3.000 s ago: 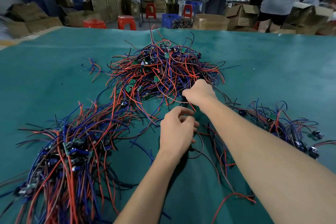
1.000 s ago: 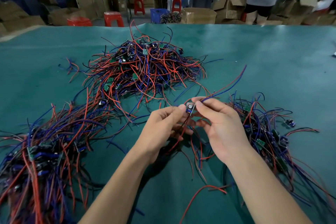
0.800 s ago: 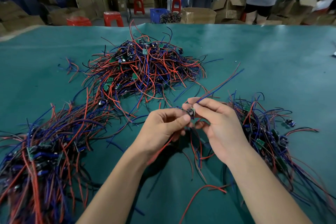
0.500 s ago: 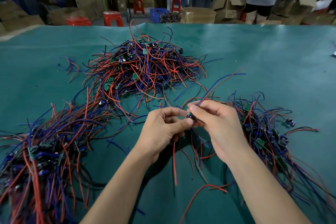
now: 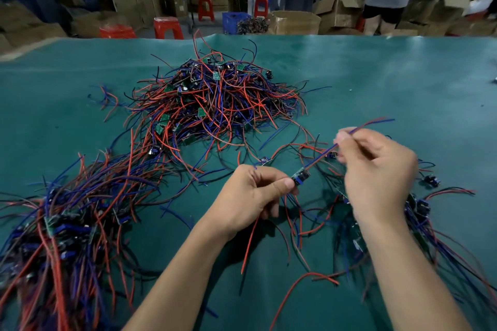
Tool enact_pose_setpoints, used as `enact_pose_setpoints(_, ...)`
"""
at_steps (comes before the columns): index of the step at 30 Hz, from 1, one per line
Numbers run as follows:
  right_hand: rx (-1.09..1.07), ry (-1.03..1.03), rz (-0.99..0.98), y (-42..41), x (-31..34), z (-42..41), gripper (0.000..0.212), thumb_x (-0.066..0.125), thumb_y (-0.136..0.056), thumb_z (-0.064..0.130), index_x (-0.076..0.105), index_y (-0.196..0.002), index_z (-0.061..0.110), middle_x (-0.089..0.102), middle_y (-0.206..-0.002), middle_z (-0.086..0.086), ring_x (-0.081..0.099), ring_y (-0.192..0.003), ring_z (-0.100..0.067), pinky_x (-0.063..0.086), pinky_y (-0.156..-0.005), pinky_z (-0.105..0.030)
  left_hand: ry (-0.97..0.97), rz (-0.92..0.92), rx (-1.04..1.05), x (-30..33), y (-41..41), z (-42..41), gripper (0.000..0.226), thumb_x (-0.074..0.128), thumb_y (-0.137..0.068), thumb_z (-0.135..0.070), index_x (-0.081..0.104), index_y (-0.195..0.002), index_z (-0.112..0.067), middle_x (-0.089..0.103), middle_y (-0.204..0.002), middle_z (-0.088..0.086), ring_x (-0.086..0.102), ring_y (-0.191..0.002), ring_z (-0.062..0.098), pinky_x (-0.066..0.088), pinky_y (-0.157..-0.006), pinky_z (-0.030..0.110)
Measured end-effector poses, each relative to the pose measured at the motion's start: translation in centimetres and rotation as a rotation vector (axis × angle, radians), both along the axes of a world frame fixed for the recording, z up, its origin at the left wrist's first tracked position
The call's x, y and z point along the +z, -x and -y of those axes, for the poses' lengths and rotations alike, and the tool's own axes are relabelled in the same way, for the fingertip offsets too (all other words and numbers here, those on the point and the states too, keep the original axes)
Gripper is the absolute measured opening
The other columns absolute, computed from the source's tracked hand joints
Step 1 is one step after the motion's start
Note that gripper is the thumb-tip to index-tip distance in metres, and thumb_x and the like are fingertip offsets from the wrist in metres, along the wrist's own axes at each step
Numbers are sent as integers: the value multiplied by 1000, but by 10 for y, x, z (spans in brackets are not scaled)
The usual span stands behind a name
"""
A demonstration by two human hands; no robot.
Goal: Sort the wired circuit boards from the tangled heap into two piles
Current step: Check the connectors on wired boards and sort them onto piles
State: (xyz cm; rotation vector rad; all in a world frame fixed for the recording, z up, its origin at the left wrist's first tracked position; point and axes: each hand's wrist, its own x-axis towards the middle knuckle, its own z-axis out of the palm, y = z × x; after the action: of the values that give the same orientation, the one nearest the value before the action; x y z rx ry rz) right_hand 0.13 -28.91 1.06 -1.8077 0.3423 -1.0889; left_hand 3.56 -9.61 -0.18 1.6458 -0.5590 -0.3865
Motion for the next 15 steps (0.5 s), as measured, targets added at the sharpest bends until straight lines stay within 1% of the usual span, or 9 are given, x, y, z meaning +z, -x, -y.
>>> enact_pose_setpoints(1, -39, -52, 36, 1, 2, 6, 14, 69, -88, 33, 72, -75, 29, 72, -69, 11, 70, -65, -18, 60, -74, -53, -1, -6, -8, 0, 0, 0, 19, 64, -95, -20, 76, -82, -14, 54, -45, 1, 41, -38, 7, 35, -42, 13)
enact_pose_setpoints(3, -117, -150, 128, 3, 6, 15, 18, 68, -91, 25, 70, -74, 30, 72, -67, 13, 67, -62, -8, 63, -72, -44, 10, -24, -19, 0, 1, 1, 19, 64, -95, -18, 76, -81, -13, 55, -45, 2, 43, -38, 7, 35, -42, 13)
enact_pose_setpoints(5, -194, -243, 235, 3, 9, 18, 17, 62, -96, 18, 68, -84, 29, 71, -73, 11, 65, -61, -7, 63, -69, -34, 40, -52, -11, -1, 1, 1, 20, 63, -96, -18, 74, -82, -8, 57, -48, 3, 45, -38, 8, 36, -41, 13)
enact_pose_setpoints(7, -260, -344, 321, 3, 13, 17, 14, 53, -99, 19, 63, -92, 26, 68, -81, 6, 62, -59, -7, 58, -61, -28, 83, -74, 37, -2, 1, 1, 22, 62, -97, -19, 73, -86, -4, 59, -52, 5, 47, -40, 10, 36, -42, 14)
enact_pose_setpoints(8, -275, -386, 323, 3, 16, 15, 13, 50, -99, 22, 60, -92, 26, 67, -80, 5, 60, -57, -7, 55, -57, -26, 103, -72, 79, -2, -1, 0, 23, 61, -98, -20, 72, -87, -4, 60, -54, 5, 48, -41, 10, 36, -43, 14)
enact_pose_setpoints(9, -253, -412, 281, 3, 17, 13, 13, 51, -98, 23, 59, -89, 26, 66, -77, 5, 58, -56, -7, 51, -54, -25, 117, -57, 128, -2, -2, -1, 23, 60, -99, -20, 72, -87, -5, 62, -55, 4, 50, -44, 10, 37, -44, 14)
enact_pose_setpoints(11, -57, -400, 64, 2, 15, 1, 15, 60, -96, 23, 64, -82, 23, 67, -66, 6, 58, -55, -7, 47, -53, -25, 129, -29, 193, -3, -5, -2, 21, 57, -100, -19, 72, -89, -10, 67, -61, 1, 55, -50, 10, 37, -45, 16)
enact_pose_setpoints(13, 221, -224, -207, 3, 10, -17, 16, 69, -91, 35, 72, -84, 21, 73, -72, 6, 66, -64, -8, 51, -59, -27, 128, -22, 178, -4, -6, -1, 19, 55, -101, -18, 72, -93, -12, 71, -68, 1, 60, -56, 10, 39, -47, 17)
enact_pose_setpoints(15, 387, 36, -361, 5, 4, -34, 32, 68, -82, 52, 75, -92, 23, 76, -84, 8, 72, -79, -10, 56, -71, -33, 111, 2, 110, -4, -4, -1, 19, 54, -101, -16, 71, -95, -8, 73, -74, 4, 63, -61, 12, 42, -52, 19)
